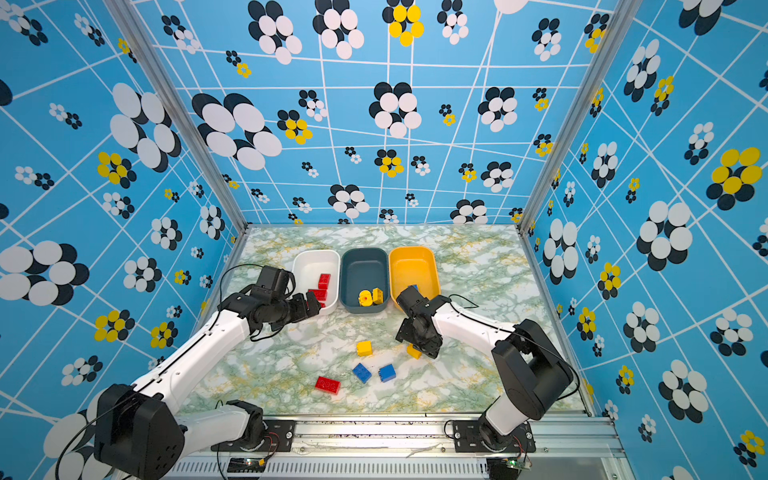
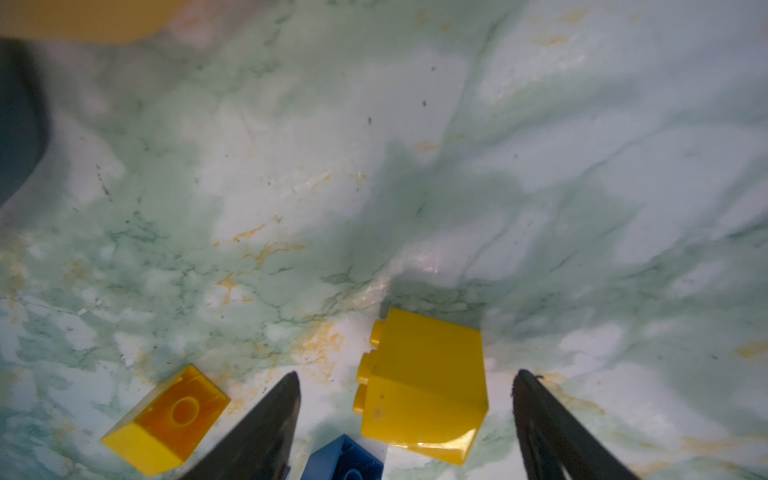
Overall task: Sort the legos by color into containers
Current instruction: 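Move the right gripper back and lower it onto another yellow brick, then close the right gripper on the yellow brick and lift it, then carry the yellow brick over the teal bin with the right gripper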
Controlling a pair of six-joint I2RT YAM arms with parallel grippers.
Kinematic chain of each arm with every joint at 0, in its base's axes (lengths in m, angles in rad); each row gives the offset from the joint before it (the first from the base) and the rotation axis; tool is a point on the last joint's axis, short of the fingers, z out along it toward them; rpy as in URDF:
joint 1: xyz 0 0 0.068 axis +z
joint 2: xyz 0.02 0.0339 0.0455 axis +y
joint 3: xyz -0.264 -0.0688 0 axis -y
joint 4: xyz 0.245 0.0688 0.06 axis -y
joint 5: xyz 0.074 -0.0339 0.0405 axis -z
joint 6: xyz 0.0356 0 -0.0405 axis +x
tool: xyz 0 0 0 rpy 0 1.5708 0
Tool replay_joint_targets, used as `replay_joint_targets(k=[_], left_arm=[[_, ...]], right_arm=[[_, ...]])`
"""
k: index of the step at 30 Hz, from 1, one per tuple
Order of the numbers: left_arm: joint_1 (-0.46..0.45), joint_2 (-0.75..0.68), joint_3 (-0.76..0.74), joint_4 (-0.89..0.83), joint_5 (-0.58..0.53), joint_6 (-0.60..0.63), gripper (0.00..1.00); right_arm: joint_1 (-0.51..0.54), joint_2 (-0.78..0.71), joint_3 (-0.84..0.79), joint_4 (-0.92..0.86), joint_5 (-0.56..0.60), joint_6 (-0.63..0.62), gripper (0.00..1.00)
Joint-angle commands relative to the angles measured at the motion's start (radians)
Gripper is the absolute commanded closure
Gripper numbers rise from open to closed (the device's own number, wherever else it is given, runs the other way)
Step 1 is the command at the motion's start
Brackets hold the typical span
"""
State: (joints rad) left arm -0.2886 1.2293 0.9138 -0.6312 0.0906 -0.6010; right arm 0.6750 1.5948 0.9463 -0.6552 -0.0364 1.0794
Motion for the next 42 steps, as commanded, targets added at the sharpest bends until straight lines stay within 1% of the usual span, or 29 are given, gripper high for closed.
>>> replay_joint_targets(k=[1, 9, 12, 15, 23, 26, 29, 37, 42], left_arm=[[-0.004, -0.02, 0.017, -0.035, 0.002, 0.021, 0.01], [-0.003, -0.031, 0.006, -0.033, 0.0, 0.013, 0.01], [-0.004, -0.034, 0.002, -0.031, 0.0, 0.01, 0.01], [-0.004, -0.04, -0.004, -0.03, -0.003, 0.008, 0.01], [-0.003, -0.053, -0.013, -0.028, -0.006, 0.001, 0.01], [-0.001, -0.057, -0.017, -0.03, -0.006, 0.002, 0.01], [-0.002, -0.061, -0.02, -0.031, -0.007, 0.001, 0.01], [0.004, -0.079, -0.026, -0.042, -0.008, 0.005, 0.01], [0.014, -0.095, -0.036, -0.048, -0.003, 0.005, 0.01]], right_arm=[[0.009, 0.017, -0.012, 0.017, -0.002, 0.026, 0.21], [0.012, 0.031, -0.01, 0.01, -0.004, 0.025, 0.34], [0.012, 0.033, -0.006, 0.004, -0.004, 0.019, 0.42], [0.012, 0.033, -0.001, -0.005, -0.004, 0.012, 0.48], [0.014, 0.035, 0.041, -0.033, -0.002, -0.021, 0.59], [0.015, 0.039, 0.094, -0.052, 0.001, -0.055, 0.6], [0.022, 0.059, 0.188, -0.091, 0.011, -0.106, 0.6], [0.038, 0.16, 0.457, -0.168, 0.036, -0.233, 0.6], [0.042, 0.236, 0.597, -0.163, 0.037, -0.304, 0.6]])
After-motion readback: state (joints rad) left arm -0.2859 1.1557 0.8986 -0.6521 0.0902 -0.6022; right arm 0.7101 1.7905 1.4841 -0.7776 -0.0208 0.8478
